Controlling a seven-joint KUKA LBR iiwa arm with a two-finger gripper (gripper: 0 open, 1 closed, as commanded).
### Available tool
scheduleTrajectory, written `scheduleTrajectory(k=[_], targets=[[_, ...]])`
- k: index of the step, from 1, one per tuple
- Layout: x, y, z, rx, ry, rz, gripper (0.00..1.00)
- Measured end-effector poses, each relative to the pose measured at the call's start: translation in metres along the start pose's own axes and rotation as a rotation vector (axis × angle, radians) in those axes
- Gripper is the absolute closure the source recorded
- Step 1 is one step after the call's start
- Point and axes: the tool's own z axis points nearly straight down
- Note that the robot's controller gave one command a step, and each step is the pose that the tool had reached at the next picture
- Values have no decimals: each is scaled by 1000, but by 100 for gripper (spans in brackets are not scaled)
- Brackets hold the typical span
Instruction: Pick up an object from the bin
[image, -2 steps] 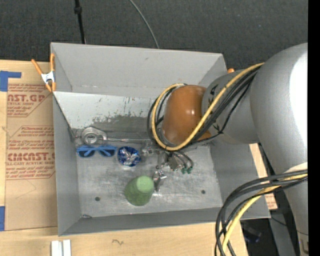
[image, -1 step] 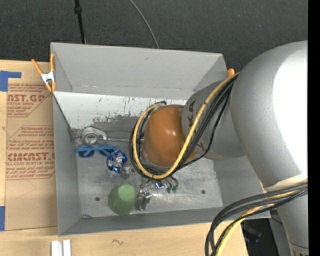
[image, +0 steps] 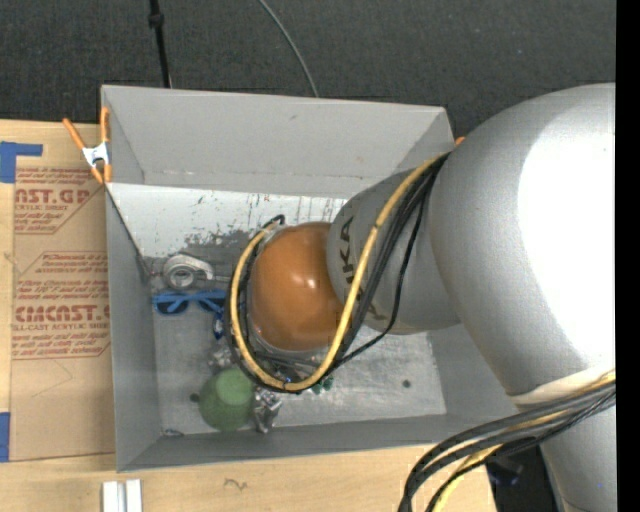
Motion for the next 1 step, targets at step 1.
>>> scheduleTrajectory(k=[1], targets=[[0,0,-1,-1,0,3,100]])
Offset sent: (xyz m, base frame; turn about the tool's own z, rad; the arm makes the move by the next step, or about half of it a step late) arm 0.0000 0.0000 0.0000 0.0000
